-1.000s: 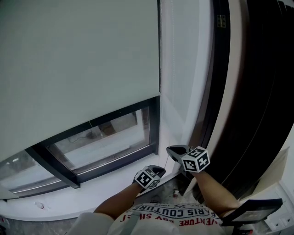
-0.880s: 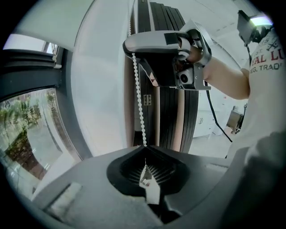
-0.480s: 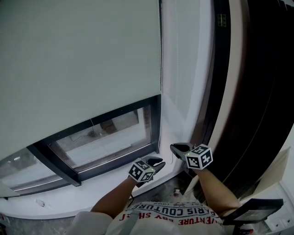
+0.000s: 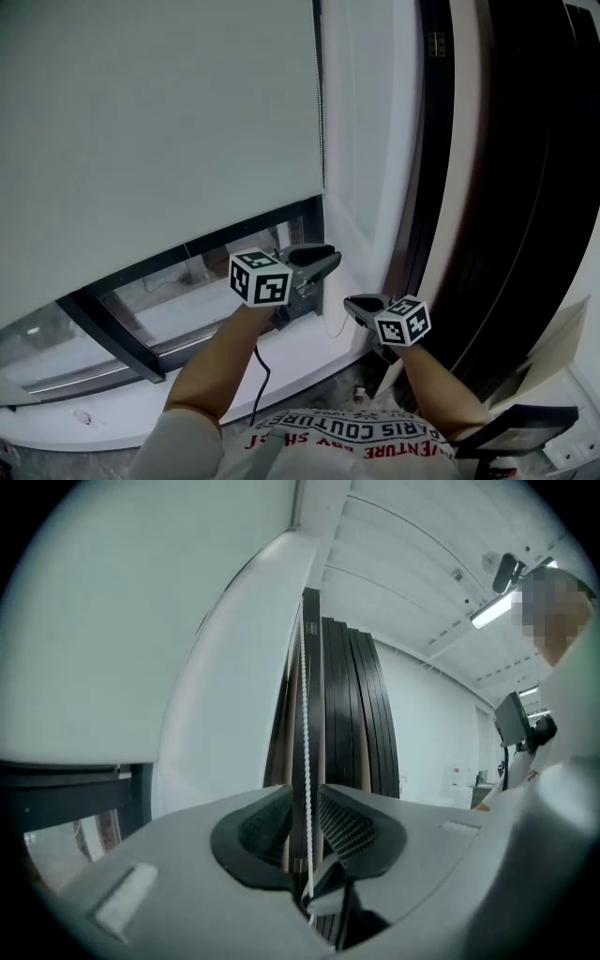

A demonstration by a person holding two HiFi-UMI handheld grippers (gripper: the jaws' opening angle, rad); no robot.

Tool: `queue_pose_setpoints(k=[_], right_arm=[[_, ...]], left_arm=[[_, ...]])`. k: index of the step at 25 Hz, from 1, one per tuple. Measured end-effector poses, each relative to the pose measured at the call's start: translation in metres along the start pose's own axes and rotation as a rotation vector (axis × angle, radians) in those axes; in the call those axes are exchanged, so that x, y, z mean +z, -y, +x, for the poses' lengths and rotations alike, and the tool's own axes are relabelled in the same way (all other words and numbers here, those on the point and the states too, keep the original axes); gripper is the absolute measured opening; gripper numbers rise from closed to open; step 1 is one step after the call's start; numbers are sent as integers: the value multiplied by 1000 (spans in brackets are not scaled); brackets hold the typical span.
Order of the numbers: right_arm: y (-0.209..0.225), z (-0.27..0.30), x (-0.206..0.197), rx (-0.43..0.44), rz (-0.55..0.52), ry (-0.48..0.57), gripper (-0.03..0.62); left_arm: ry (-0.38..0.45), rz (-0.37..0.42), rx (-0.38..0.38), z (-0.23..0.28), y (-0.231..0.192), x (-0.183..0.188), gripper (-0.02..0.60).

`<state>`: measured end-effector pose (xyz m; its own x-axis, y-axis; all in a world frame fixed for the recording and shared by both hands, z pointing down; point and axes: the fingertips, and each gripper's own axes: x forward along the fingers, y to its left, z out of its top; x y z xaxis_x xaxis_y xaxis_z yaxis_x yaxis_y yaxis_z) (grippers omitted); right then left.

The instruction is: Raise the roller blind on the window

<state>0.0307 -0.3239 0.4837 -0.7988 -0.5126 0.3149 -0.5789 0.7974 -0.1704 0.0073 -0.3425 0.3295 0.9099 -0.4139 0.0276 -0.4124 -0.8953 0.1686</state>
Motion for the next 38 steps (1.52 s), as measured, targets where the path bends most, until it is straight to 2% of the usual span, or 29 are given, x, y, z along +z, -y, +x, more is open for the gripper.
queue_pose_setpoints(k=[7, 13, 15, 17, 20, 27, 34, 38], right_arm=[[-12, -1, -2, 6, -5, 14, 6], [-15, -3, -2, 6, -2, 20, 8], [-16, -3, -2, 8, -4, 21, 6], [-17, -2, -2, 6, -6, 22, 6], [-17, -3, -3, 4, -3, 22, 6], [-18, -4, -3, 6, -3, 20, 8], [-15, -7, -4, 5, 4, 19, 6], [-17, -4, -20, 20, 24, -9, 8]], left_arm=[[45, 64, 12, 25, 9, 75, 89], [54, 83, 2, 38, 17, 103, 86], [58, 71, -3, 42, 17, 107, 86], [52, 72, 9, 43, 15, 108, 32], [44, 73, 19, 42, 13, 107, 31], [15, 63, -20, 46, 18, 107, 21], [27, 62, -6, 42, 14, 105, 20], [7, 69, -8, 44, 15, 90, 20]])
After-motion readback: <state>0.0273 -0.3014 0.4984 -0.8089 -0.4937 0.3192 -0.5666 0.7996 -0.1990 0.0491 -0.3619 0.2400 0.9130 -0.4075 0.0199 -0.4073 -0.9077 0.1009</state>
